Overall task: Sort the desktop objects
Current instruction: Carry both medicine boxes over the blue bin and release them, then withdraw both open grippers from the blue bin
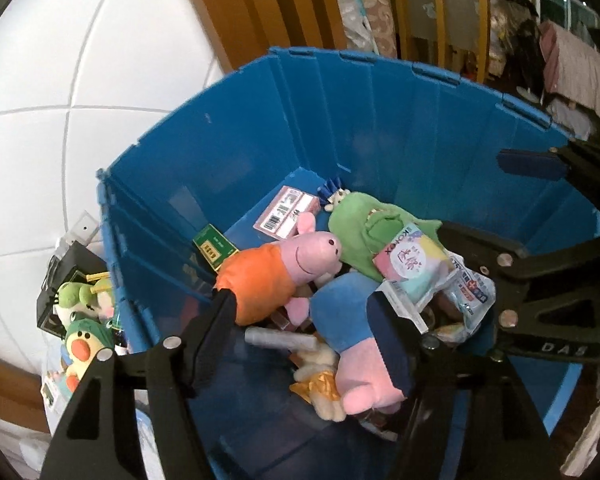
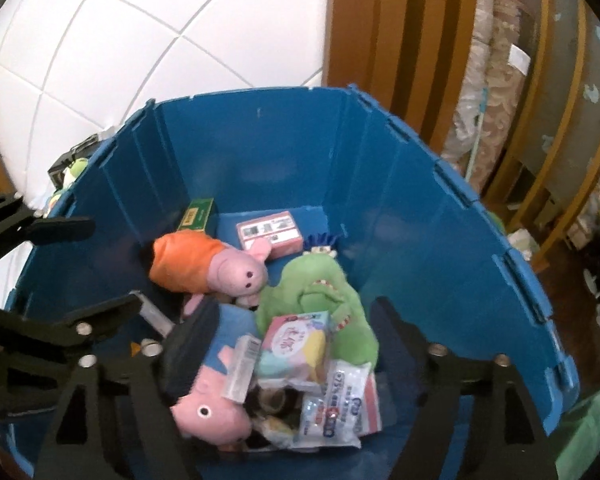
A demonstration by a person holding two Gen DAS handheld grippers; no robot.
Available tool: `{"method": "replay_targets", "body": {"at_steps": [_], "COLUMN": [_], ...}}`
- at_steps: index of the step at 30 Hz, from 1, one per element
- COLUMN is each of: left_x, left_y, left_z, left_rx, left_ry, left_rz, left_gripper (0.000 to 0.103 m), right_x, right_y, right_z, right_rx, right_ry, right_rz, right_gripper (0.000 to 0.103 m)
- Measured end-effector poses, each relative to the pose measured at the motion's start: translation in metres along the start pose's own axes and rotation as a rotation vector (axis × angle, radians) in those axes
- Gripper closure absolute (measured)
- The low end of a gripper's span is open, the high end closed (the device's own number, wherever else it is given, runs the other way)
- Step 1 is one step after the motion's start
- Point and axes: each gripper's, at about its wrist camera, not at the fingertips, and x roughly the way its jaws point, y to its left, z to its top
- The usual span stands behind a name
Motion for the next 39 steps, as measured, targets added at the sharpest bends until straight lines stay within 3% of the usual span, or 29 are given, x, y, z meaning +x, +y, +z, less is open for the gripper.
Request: {"method": "replay_targets", "body": {"at_steps": [4, 11, 14, 16, 39], "left_x": [-0.027, -0.075, -0.087, -0.091, -0.089], "left_y": [0.014, 0.026, 0.028, 0.028, 0.038], "left_z": [-0.010, -0.033, -0.043, -0.049, -0.071], "left_rx": [-0.084, -0.195, -0.233, -0.257, -0.331], "left_ry": [-0.082, -0.231, -0.276, -0.301, -0.268], "left_rz": [0.001, 0.078, 0.085, 0.087, 0.094], "left_gripper": [0.036, 0.031, 0.012, 0.008, 0.008], "right_x": [-0.014, -0.041, -0.048, -0.052, -0.059], "right_y": [-0.003, 0.005, 0.010, 0.016, 0.030], "right_z": [-0.001, -0.006, -0.010, -0.013, -0.026], "right_rx": [0.013, 0.017, 0.020, 0.014, 0.002], "right_ry": [-0.031, -0.079, -0.083, -0.084, -0.075], "right_rz": [-0.003, 0.033, 0.067, 0.072, 0.061], "right_gripper": [0.000, 0.000, 0.000, 0.000, 0.000]}}
